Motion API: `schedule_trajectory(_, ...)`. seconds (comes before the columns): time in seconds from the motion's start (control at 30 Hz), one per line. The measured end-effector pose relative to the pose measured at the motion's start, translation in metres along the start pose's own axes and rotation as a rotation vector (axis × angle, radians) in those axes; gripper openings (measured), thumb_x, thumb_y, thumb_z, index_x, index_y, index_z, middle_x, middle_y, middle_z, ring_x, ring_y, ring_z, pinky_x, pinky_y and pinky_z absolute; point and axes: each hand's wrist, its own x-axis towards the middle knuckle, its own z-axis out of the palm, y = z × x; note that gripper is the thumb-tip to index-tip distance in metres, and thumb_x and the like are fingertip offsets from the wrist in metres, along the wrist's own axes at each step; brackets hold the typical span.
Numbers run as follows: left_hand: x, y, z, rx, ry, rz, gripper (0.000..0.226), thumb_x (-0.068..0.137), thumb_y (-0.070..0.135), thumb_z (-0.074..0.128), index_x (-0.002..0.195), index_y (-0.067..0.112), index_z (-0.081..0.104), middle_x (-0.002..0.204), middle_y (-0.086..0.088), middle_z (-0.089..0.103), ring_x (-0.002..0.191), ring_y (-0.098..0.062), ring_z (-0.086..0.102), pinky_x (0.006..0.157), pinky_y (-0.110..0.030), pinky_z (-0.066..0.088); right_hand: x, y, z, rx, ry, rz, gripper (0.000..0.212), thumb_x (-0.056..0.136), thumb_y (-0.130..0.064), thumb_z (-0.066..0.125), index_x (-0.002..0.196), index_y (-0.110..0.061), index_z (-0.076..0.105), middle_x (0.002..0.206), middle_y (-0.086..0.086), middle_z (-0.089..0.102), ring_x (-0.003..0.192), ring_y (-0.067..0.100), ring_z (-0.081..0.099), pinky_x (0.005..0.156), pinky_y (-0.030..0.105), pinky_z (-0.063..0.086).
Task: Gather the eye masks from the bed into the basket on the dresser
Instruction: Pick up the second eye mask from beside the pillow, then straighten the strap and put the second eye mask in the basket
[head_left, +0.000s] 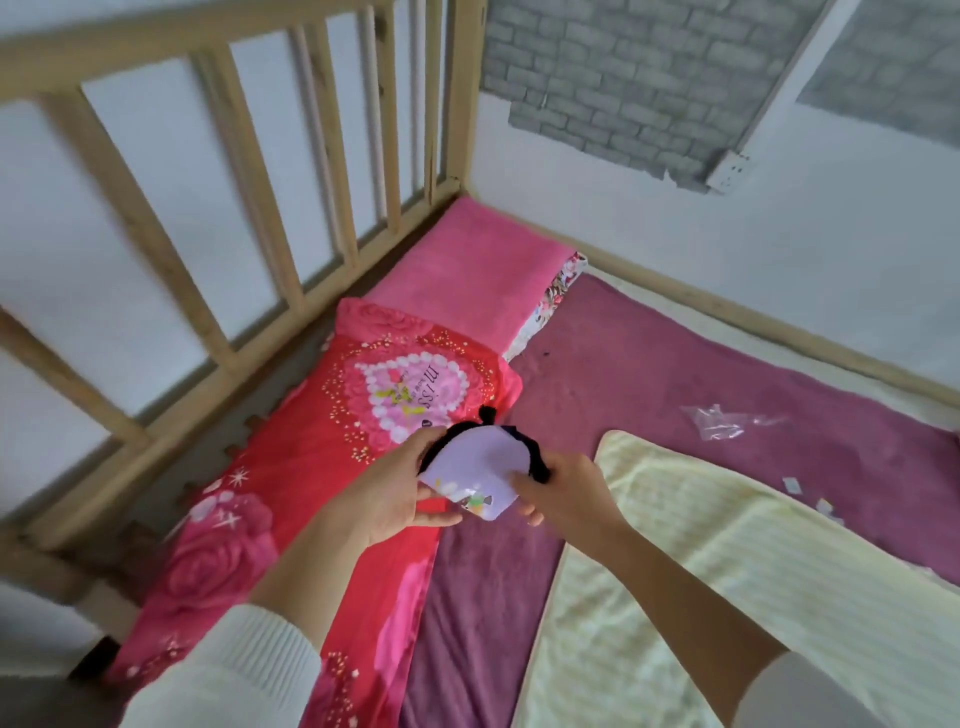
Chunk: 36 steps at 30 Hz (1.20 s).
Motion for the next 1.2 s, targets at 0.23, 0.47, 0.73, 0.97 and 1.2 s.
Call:
schedule_trajectory(0.23, -0.102, -0.046, 0.027, 0.369, 0.111, 0.197, 0.022, 0.079, 0.031, 0.074, 0.100, 0.032, 0.073, 0.105, 0.004, 0.075, 0.100, -0.017, 0.070, 0.083, -0.038, 0.059, -0.080, 0.004, 0.010, -0.030, -0.016, -0.183, 0.019, 0.078, -0.020, 0.061, 0.064, -0.009, 0.062, 0.057, 0.010, 0.070, 0.040, 0.011, 0.059, 0.040, 0.016, 0.044)
schedule_trajectory(0.47, -0.183, -0.120, 0.039, 0.636, 0.470, 0.309, 0.018, 0.077, 0.016, 0.067, 0.067, 0.010, 0.054, 0.054, 0.003, 0.034, 0.046, -0.011, 0.030, 0.049, -0.025, 0.022, -0.149, 0.022, -0.003, 0.022, 0.156, -0.219, 0.024, 0.075, -0.013, 0.067, 0.056, -0.004, 0.054, 0.058, -0.001, 0.043, 0.048, 0.014, 0.036, 0.042, 0.024, 0.027)
schedule_trajectory(0.73, -0.264, -0.171, 0.035, 0.810, 0.782, 0.432, 0.034, 0.078, 0.009, 0.056, 0.054, 0.019, 0.033, 0.049, 0.005, 0.033, 0.046, -0.012, 0.029, 0.045, -0.026, 0.019, -0.210, -0.012, 0.020, 0.884, -0.534, -0.020, 0.018, 0.077, -0.009, 0.065, 0.063, -0.014, 0.056, 0.050, -0.004, 0.046, 0.044, 0.010, 0.042, 0.056, 0.027, 0.029)
schedule_trajectory(0.97, -0.318, -0.192, 0.017, 0.971, 0.861, 0.449, 0.030, 0.077, 0.008, 0.053, 0.059, 0.014, 0.031, 0.054, 0.004, 0.031, 0.052, -0.012, 0.027, 0.049, -0.030, 0.017, -0.243, -0.070, 0.061, 1.233, -0.719, -0.046, 0.023, 0.089, -0.023, 0.053, 0.098, -0.011, 0.070, 0.097, 0.001, 0.074, 0.092, 0.014, 0.069, 0.083, 0.032, 0.046)
schedule_trajectory(1.2, -0.380, -0.215, -0.026, 0.923, 1.059, 0.494, 0.030, 0.070, 0.023, 0.043, 0.077, -0.002, 0.058, 0.061, -0.015, 0.057, 0.059, -0.032, 0.049, 0.054, -0.038, 0.036, -0.258, -0.101, 0.127, -0.959, -0.222, -0.727, 0.024, 0.095, -0.019, 0.035, 0.097, -0.020, 0.059, 0.068, -0.005, 0.056, 0.064, 0.021, 0.053, 0.091, 0.045, 0.038)
